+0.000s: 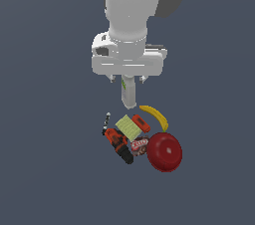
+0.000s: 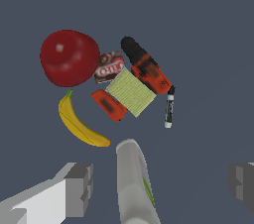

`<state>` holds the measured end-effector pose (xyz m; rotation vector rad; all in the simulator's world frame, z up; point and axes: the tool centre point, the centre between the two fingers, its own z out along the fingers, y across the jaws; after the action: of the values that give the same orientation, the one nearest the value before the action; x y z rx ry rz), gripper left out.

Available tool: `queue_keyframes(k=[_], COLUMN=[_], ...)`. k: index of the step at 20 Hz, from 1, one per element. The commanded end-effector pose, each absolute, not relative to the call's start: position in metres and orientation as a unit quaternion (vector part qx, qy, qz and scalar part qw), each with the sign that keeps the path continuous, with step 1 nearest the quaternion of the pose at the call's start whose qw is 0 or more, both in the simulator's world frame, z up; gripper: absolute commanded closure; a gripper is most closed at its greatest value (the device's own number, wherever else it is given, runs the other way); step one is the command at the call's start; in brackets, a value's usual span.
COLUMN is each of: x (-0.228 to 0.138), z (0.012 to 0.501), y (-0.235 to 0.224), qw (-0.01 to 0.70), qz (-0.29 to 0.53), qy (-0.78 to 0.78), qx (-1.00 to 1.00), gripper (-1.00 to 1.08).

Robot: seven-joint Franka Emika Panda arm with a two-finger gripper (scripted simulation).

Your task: Pick up a designated object from a clutter of objects.

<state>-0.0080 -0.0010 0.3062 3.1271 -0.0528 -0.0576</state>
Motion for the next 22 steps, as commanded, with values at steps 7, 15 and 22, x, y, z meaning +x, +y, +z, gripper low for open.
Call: queue_keyframes(k=[7, 15, 22], x=[-0.005, -0.003, 0.006], z=[0.322, 0.324, 0.313], y=[-0.006, -0.007, -0.002], qw=[0.016, 0.017, 0.011], qz=[-0.009, -0.007, -0.007], qy=[-0.012, -0.013, -0.049], qx=[1.0, 1.0, 0.999], gripper=[-0.92, -0.92, -0.92])
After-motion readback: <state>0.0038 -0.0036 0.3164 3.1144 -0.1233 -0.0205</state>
